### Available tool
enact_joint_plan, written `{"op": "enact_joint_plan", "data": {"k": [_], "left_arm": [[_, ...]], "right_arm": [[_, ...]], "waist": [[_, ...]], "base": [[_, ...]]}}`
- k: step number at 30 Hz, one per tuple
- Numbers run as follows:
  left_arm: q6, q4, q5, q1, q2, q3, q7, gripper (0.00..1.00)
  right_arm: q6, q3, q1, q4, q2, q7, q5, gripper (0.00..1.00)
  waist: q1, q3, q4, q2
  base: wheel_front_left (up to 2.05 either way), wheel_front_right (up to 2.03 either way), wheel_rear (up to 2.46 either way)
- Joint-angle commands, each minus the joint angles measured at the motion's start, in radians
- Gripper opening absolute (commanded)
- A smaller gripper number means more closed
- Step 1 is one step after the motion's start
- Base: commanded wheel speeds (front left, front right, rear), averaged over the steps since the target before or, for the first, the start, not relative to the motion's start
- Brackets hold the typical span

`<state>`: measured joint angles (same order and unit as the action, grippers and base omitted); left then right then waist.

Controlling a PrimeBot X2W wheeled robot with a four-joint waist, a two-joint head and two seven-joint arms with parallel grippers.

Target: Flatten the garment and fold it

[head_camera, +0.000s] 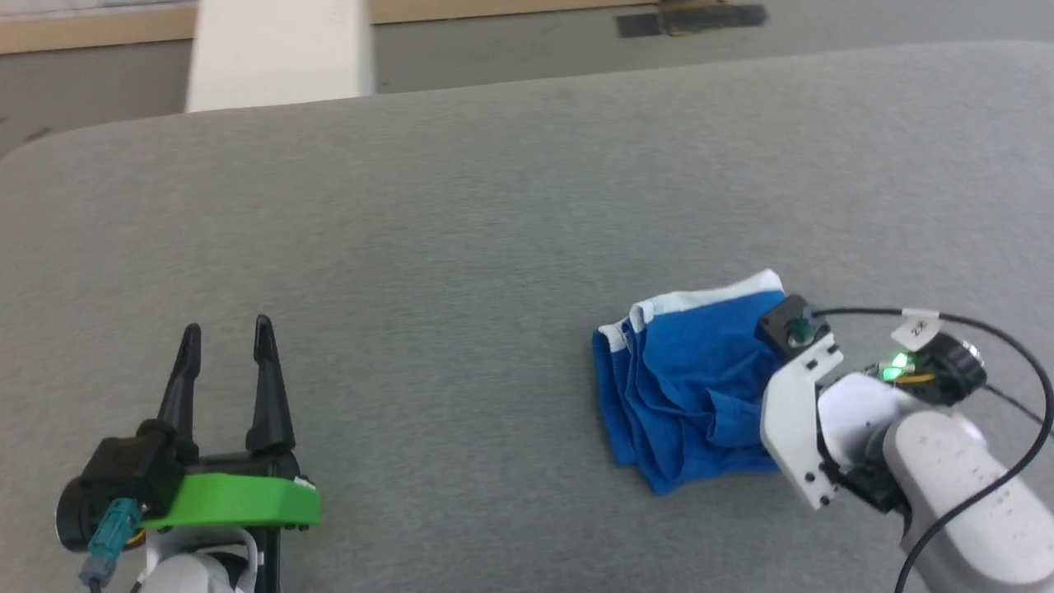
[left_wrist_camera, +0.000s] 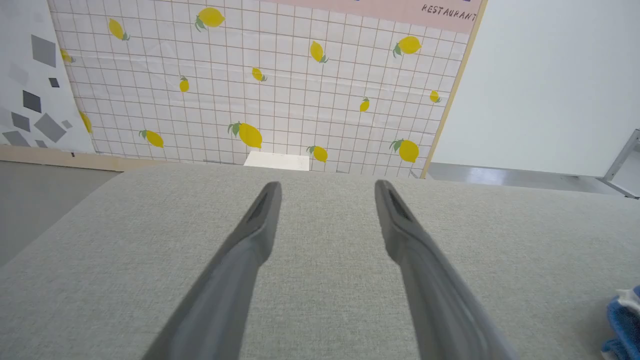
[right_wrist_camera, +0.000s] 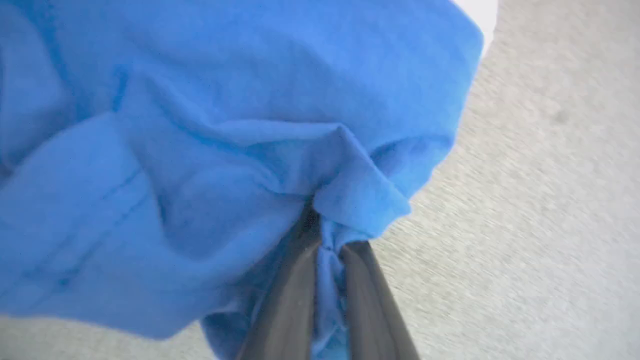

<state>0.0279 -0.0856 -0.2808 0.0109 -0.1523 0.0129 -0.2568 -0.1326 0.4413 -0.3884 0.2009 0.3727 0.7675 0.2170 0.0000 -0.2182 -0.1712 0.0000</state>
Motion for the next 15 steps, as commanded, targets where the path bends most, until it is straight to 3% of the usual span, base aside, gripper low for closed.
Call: {"op": "enact_joint_plan", "data": {"k": [1, 7, 15], "left_arm": [[0.002, -0.009, 0.007, 0.022, -0.012, -0.001, 0.001, 1.00], [0.005, -0.049, 0.027, 0.066, -0.049, -0.004, 0.028, 1.00], [0.033, -0.134, 0.042, 0.067, -0.098, -0.046, 0.077, 1.00]], "right_arm": [[0.002, 0.012, -0.029, 0.010, 0.015, -0.006, 0.009, 0.00], [0.002, 0.046, -0.134, 0.080, 0.055, -0.062, 0.037, 0.00], [0.002, 0.003, -0.273, 0.215, 0.047, -0.156, 0.048, 0.00]], "waist": [[0.0000, -0.069, -0.156, 0.0000], [0.0000, -0.126, -0.293, 0.0000], [0.0000, -0.209, -0.370, 0.0000]], "base": [[0.00, 0.00, 0.00], [0.00, 0.00, 0.00], [0.00, 0.00, 0.00]]}}
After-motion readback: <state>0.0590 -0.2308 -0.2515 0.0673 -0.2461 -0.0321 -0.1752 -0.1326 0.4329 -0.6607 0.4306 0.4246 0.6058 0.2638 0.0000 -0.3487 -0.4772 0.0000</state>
